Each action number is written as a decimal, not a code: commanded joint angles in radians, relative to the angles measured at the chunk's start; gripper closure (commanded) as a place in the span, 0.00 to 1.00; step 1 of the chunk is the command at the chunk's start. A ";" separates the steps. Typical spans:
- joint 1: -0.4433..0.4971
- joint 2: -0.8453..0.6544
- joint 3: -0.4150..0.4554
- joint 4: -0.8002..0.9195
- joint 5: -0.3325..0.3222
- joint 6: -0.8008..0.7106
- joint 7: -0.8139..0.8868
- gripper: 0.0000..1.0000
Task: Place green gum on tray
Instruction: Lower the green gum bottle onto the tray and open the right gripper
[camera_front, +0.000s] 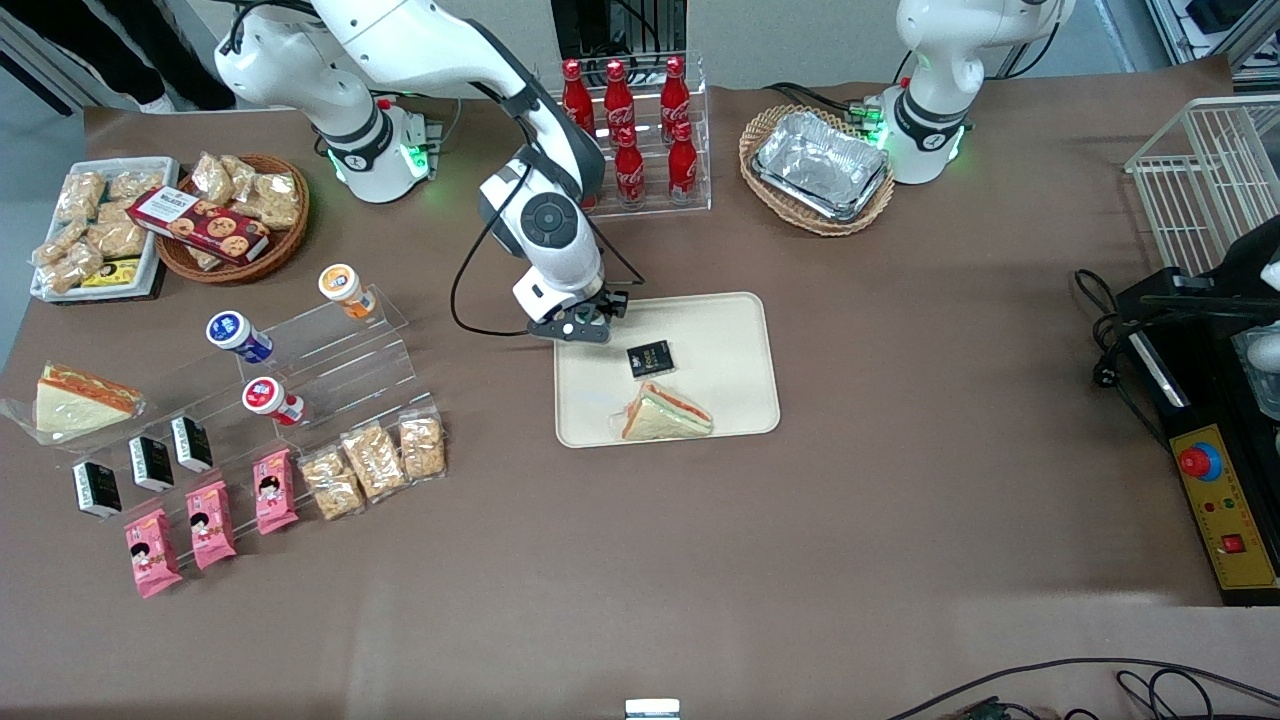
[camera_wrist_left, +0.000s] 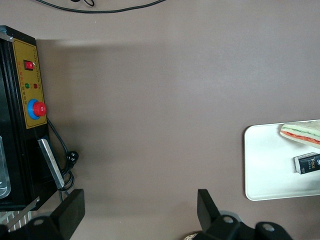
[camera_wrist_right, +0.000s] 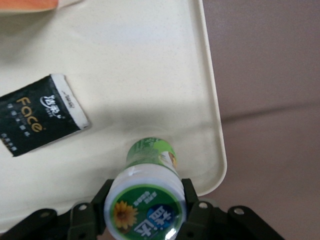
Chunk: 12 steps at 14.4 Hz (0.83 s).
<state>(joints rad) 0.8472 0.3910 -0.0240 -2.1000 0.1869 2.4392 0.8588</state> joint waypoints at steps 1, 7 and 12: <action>0.000 0.014 -0.008 -0.005 0.013 0.034 -0.012 0.41; 0.000 0.008 -0.013 -0.003 0.014 0.023 -0.012 0.00; -0.045 -0.116 -0.098 0.079 0.013 -0.208 -0.208 0.00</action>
<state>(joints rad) 0.8414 0.3719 -0.0638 -2.0823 0.1868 2.4160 0.7852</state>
